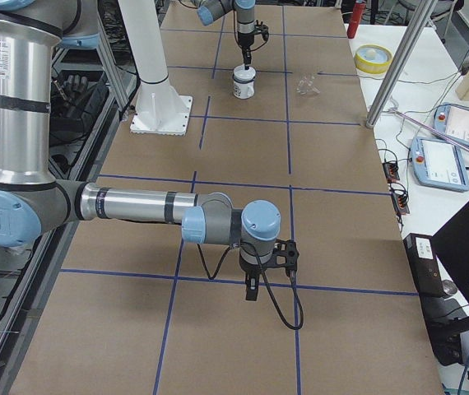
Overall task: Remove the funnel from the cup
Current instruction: 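Move the lid over the mug and lower it onto the mug opening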
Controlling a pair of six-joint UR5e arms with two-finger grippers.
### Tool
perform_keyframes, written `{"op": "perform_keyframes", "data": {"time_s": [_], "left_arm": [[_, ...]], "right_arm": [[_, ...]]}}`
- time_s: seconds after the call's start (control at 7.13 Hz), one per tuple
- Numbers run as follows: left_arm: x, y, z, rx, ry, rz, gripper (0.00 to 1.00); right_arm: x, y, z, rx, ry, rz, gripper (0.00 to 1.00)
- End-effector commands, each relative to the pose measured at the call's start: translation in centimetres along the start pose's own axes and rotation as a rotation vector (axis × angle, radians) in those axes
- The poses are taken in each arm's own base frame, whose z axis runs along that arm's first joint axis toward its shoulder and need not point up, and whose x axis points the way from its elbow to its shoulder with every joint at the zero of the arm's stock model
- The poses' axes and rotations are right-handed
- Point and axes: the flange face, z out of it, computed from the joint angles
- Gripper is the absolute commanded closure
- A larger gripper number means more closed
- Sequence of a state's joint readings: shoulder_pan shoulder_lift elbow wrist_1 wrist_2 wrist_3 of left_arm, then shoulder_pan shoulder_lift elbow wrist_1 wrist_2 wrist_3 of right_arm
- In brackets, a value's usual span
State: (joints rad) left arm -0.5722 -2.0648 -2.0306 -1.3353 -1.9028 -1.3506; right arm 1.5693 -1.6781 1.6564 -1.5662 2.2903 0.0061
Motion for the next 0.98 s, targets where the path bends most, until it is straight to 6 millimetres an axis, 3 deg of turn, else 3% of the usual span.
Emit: {"op": "perform_keyframes", "data": {"time_s": [0.0, 0.14, 0.84], "left_arm": [[0.00, -0.03, 0.19, -0.004, -0.002, 0.006, 0.76], [0.04, 0.05, 0.33, -0.002, -0.005, 0.001, 0.01], [0.48, 0.33, -0.05, 0.002, 0.006, 0.012, 0.00]], "right_arm": [[0.04, 0.01, 0.05, -0.001, 0.000, 0.001, 0.00], [-0.01, 0.00, -0.01, 0.000, 0.000, 0.000, 0.00], [0.00, -0.06, 0.00, 0.000, 0.000, 0.000, 0.00]]}}
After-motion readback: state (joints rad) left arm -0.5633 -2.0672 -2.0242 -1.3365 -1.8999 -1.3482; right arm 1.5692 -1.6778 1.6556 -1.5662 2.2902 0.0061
